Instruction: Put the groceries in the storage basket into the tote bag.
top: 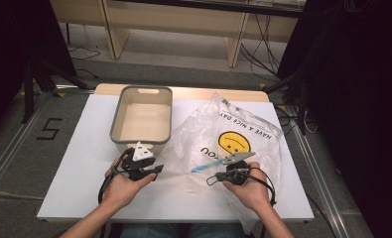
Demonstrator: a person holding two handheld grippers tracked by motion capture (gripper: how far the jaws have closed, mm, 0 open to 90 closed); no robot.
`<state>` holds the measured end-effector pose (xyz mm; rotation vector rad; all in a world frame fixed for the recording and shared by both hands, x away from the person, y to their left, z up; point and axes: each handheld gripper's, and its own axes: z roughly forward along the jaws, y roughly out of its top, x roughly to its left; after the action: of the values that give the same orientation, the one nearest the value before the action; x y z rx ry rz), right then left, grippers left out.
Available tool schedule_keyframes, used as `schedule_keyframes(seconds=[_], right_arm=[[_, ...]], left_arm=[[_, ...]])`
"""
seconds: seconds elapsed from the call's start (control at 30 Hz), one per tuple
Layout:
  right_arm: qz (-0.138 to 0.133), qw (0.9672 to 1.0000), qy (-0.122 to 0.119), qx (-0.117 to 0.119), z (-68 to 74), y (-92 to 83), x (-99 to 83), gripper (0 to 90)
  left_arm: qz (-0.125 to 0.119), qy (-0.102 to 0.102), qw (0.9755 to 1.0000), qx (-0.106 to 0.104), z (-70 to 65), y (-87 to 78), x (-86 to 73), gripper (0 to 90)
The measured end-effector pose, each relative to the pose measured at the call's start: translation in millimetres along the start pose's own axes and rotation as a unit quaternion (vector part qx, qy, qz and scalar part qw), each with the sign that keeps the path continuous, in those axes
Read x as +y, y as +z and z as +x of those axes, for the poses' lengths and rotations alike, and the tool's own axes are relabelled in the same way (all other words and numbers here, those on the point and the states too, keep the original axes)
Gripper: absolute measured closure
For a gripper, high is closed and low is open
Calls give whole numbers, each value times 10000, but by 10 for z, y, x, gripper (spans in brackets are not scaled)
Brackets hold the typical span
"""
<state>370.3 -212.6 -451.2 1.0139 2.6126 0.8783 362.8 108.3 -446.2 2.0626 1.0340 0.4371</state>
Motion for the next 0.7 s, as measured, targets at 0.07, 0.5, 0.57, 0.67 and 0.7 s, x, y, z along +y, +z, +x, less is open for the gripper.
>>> schedule_keyframes(seconds=[0.07, 0.5, 0.57, 0.67, 0.7], right_arm=[[52, 10000, 23, 32, 6, 31, -15, 895], [-230, 9995, 139, 147, -11, -79, -21, 656], [-609, 9978, 259, 7, -33, -217, 21, 622], [-1105, 9926, 444, -220, -87, -424, 62, 585], [-1213, 9909, 498, -290, -115, -480, 61, 578]], left_arm=[[29, -10, 10000, 61, 22, 37, -26, 600], [62, 15, 10000, 68, 41, 128, -83, 560], [44, 10, 10000, 78, 42, 124, -76, 548], [11, 0, 10000, 99, 43, 117, -79, 523], [7, 3, 9999, 116, 45, 115, -82, 515]])
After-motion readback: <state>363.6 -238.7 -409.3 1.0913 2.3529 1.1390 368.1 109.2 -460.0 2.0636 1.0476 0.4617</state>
